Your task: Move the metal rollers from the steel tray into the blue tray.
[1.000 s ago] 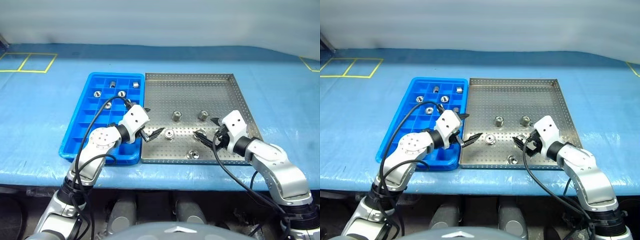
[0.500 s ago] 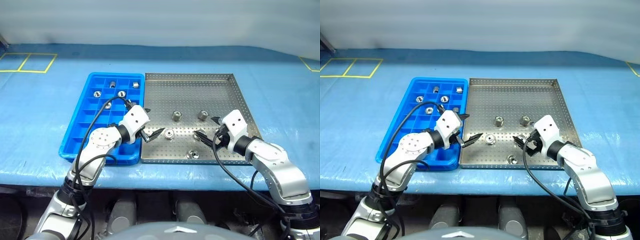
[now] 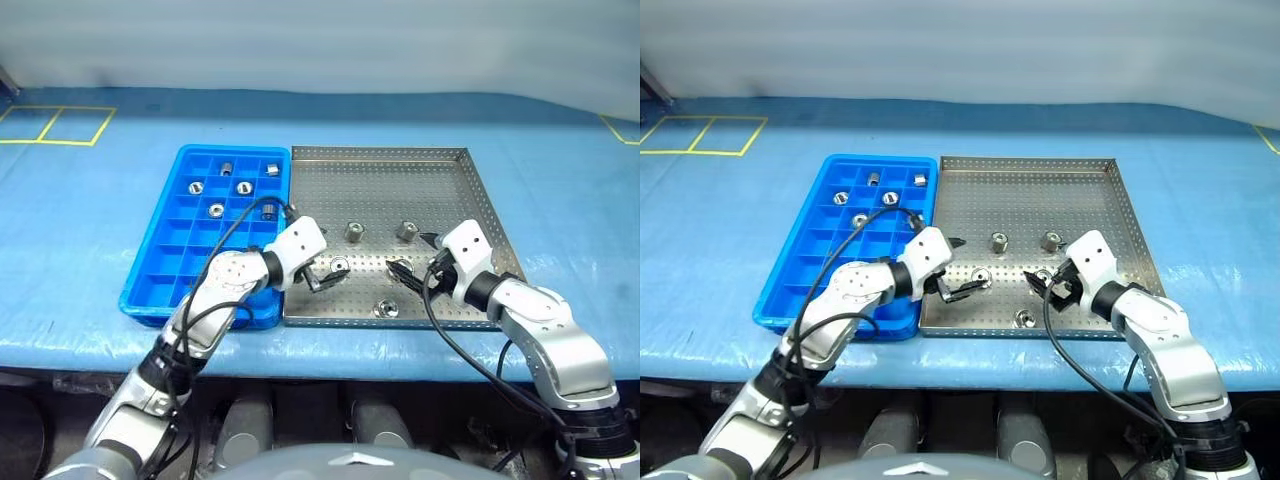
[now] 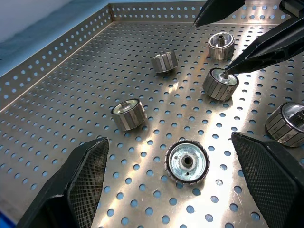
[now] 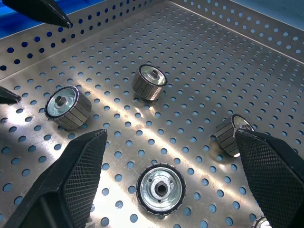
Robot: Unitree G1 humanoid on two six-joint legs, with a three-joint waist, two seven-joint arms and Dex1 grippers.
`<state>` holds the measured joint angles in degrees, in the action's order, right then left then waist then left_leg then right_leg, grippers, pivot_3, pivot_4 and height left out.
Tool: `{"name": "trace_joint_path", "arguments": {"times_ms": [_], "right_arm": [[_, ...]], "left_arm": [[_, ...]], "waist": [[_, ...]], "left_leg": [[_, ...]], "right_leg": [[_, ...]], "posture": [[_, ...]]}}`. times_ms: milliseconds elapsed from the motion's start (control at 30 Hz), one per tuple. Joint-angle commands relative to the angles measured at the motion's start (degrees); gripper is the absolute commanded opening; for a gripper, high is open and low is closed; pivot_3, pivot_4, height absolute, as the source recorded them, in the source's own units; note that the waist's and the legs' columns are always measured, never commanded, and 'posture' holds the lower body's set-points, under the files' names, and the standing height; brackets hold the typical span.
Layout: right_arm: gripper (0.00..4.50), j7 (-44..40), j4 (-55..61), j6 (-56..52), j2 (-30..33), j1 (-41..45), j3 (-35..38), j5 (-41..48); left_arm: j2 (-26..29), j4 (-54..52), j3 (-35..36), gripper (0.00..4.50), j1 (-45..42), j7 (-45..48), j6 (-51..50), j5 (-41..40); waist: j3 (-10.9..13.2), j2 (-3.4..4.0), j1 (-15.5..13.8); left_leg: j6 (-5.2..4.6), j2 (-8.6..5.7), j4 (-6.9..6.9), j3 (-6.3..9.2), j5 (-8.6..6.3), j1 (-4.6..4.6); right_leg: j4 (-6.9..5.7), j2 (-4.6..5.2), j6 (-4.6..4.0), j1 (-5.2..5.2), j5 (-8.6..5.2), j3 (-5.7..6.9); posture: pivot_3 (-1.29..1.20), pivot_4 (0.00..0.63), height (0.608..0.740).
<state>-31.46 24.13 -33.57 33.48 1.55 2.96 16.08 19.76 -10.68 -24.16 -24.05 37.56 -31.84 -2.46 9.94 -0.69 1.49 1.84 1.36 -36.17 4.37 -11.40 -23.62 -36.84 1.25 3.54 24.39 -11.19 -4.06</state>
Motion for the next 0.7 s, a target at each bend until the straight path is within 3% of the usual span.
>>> {"name": "trace_joint_path", "arguments": {"times_ms": [33,300,400,567,700], "right_arm": [[4.5,0.3,1.1,1.5,-0.3,0.2,0.6,-0.2],[4.5,1.5,2.5,2.4,-0.6,-1.1,1.3,-0.7],[4.5,1.8,2.7,2.6,-0.7,-1.2,1.3,-0.7],[4.5,1.9,2.6,2.6,-0.9,-1.0,0.5,-0.8],[4.5,1.3,2.0,2.5,-1.3,-0.6,-0.6,-0.9]], "left_arm": [[-1.5,4.1,-2.4,4.47,-3.2,-0.7,-0.9,2.9],[-3.2,12.4,-6.9,4.47,-6.9,-0.9,-2.9,8.3],[-3.6,13.2,-6.9,3.89,-7.1,-0.8,-2.9,8.5],[-4.5,12.3,-5.6,2.28,-6.4,-0.5,-3.4,7.8],[-5.0,10.1,-3.6,2.28,-5.7,-0.8,-3.3,6.5]], "waist": [[0.0,0.01,0.2],[0.0,0.01,1.0],[0.0,0.02,1.1],[0.0,0.03,1.3],[0.0,0.03,1.4]], "left_leg": [[0.0,0.0,0.0,0.0,0.0,0.01],[0.0,0.0,0.01,-0.01,0.0,0.01],[0.0,0.0,0.01,0.0,0.0,0.02],[0.0,0.0,0.0,-0.01,0.0,0.02],[0.0,0.0,0.0,-0.01,0.0,0.02]], "right_leg": [[-0.01,0.0,0.0,0.0,0.0,0.0],[-0.02,-0.02,0.01,0.01,0.01,-0.04],[-0.02,-0.02,0.01,0.0,0.01,-0.04],[-0.04,-0.02,0.03,0.0,0.02,-0.06],[-0.04,-0.02,0.03,0.0,0.02,-0.06]], "posture": [[-0.01,0.15,0.74],[-0.03,0.15,0.74],[-0.04,0.15,0.74],[-0.03,0.15,0.74],[-0.02,0.15,0.74]]}}
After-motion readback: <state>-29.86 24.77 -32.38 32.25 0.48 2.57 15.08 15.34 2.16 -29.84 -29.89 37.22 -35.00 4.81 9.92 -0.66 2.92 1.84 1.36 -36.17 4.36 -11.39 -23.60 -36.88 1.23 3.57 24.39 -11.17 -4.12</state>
